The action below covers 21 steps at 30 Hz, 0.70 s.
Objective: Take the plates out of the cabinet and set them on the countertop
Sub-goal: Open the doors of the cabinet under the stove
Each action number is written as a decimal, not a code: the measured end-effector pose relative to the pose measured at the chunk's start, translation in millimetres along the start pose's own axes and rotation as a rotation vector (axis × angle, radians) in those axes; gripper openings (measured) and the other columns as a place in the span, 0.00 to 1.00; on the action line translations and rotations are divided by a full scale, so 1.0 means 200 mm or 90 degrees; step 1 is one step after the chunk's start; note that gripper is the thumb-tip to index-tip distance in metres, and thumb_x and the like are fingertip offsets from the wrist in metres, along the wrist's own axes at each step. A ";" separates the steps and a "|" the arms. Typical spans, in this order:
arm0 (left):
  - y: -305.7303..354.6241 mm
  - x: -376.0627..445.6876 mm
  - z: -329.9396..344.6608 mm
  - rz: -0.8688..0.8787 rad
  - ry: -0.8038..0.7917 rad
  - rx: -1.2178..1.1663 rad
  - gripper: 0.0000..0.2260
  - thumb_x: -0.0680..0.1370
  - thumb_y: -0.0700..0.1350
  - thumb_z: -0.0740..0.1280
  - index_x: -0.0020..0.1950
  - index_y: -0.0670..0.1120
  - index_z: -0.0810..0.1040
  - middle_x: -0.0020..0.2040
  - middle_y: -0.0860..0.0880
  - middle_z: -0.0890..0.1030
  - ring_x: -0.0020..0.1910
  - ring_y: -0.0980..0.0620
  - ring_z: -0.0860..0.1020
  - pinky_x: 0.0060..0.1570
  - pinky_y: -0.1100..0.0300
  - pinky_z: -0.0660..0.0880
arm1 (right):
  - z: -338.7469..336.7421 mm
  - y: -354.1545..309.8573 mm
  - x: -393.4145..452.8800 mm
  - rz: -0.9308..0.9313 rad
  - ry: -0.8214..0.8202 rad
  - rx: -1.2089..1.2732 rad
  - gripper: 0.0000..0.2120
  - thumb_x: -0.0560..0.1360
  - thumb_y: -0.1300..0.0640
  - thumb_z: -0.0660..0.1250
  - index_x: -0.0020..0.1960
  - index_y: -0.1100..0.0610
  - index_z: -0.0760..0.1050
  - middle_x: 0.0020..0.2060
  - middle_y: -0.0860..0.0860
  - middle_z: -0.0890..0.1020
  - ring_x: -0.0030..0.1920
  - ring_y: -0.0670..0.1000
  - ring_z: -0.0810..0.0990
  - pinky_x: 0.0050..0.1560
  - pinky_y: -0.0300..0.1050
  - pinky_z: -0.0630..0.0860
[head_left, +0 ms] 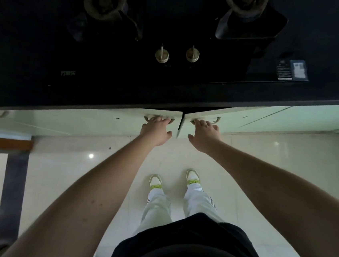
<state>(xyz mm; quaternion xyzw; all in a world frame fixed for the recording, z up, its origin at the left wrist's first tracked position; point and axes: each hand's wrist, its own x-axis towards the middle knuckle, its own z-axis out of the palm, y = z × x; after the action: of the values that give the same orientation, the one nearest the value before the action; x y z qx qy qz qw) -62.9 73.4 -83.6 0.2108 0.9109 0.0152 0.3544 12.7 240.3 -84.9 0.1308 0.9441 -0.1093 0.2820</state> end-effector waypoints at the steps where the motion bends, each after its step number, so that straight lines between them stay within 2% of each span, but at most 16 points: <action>1: -0.01 -0.03 0.03 0.005 -0.001 -0.001 0.26 0.81 0.56 0.59 0.78 0.51 0.59 0.77 0.45 0.62 0.75 0.44 0.59 0.67 0.45 0.65 | 0.03 0.01 -0.04 0.000 0.011 0.003 0.29 0.78 0.42 0.59 0.74 0.55 0.59 0.70 0.54 0.69 0.70 0.55 0.66 0.68 0.54 0.61; 7: -0.11 -0.27 0.21 0.067 -0.002 0.044 0.25 0.81 0.58 0.57 0.77 0.52 0.62 0.76 0.46 0.64 0.75 0.44 0.61 0.67 0.46 0.66 | 0.20 0.02 -0.32 0.048 0.054 0.053 0.37 0.75 0.30 0.48 0.72 0.56 0.64 0.69 0.55 0.71 0.70 0.56 0.66 0.71 0.54 0.60; 9: -0.16 -0.33 0.25 0.084 -0.013 0.040 0.26 0.82 0.61 0.54 0.77 0.52 0.63 0.76 0.46 0.65 0.75 0.44 0.61 0.69 0.46 0.64 | 0.25 0.05 -0.43 0.086 0.059 0.076 0.39 0.74 0.29 0.44 0.71 0.56 0.65 0.70 0.55 0.70 0.72 0.55 0.64 0.74 0.56 0.54; 11: -0.20 -0.40 0.28 0.083 -0.015 0.019 0.27 0.81 0.63 0.50 0.75 0.51 0.67 0.75 0.46 0.68 0.74 0.44 0.63 0.68 0.46 0.64 | 0.31 0.08 -0.54 0.133 0.053 0.109 0.42 0.74 0.29 0.41 0.72 0.59 0.64 0.74 0.56 0.64 0.76 0.53 0.57 0.76 0.58 0.43; 13: -0.22 -0.47 0.32 0.060 -0.019 -0.010 0.30 0.81 0.65 0.46 0.71 0.49 0.72 0.71 0.45 0.72 0.71 0.44 0.66 0.65 0.48 0.67 | 0.38 0.14 -0.65 0.179 0.035 0.142 0.44 0.74 0.28 0.39 0.73 0.61 0.62 0.76 0.56 0.60 0.78 0.51 0.51 0.75 0.60 0.40; 15: -0.25 -0.55 0.36 0.029 -0.013 -0.052 0.32 0.81 0.64 0.44 0.64 0.45 0.78 0.65 0.44 0.76 0.66 0.44 0.70 0.62 0.49 0.70 | 0.43 0.20 -0.72 0.200 0.048 0.157 0.41 0.76 0.30 0.40 0.69 0.62 0.66 0.76 0.56 0.61 0.78 0.50 0.50 0.75 0.60 0.40; 18: -0.31 -0.65 0.42 -0.022 0.041 -0.124 0.33 0.81 0.65 0.45 0.47 0.44 0.81 0.52 0.44 0.79 0.53 0.45 0.76 0.51 0.51 0.75 | 0.46 0.29 -0.80 0.200 0.071 0.157 0.30 0.79 0.34 0.46 0.55 0.57 0.73 0.72 0.55 0.69 0.77 0.50 0.53 0.75 0.60 0.41; 20: -0.35 -0.71 0.48 -0.041 0.089 -0.114 0.32 0.80 0.65 0.48 0.43 0.44 0.82 0.48 0.45 0.79 0.50 0.45 0.77 0.47 0.52 0.76 | 0.49 0.34 -0.83 0.212 0.079 0.170 0.25 0.79 0.36 0.50 0.52 0.55 0.74 0.70 0.54 0.71 0.77 0.49 0.55 0.75 0.61 0.42; 21: -0.36 -0.73 0.51 -0.057 0.107 -0.104 0.31 0.80 0.65 0.50 0.43 0.43 0.83 0.47 0.45 0.79 0.50 0.45 0.77 0.47 0.52 0.75 | 0.50 0.36 -0.85 0.226 0.081 0.177 0.25 0.79 0.37 0.51 0.54 0.56 0.75 0.70 0.54 0.70 0.77 0.50 0.55 0.75 0.61 0.43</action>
<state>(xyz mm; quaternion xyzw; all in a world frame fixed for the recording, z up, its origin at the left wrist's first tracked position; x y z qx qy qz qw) 74.0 -62.1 -79.7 0.1384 0.9416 0.0908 0.2932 222.4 248.2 -80.7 0.3389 0.8981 -0.1784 0.2163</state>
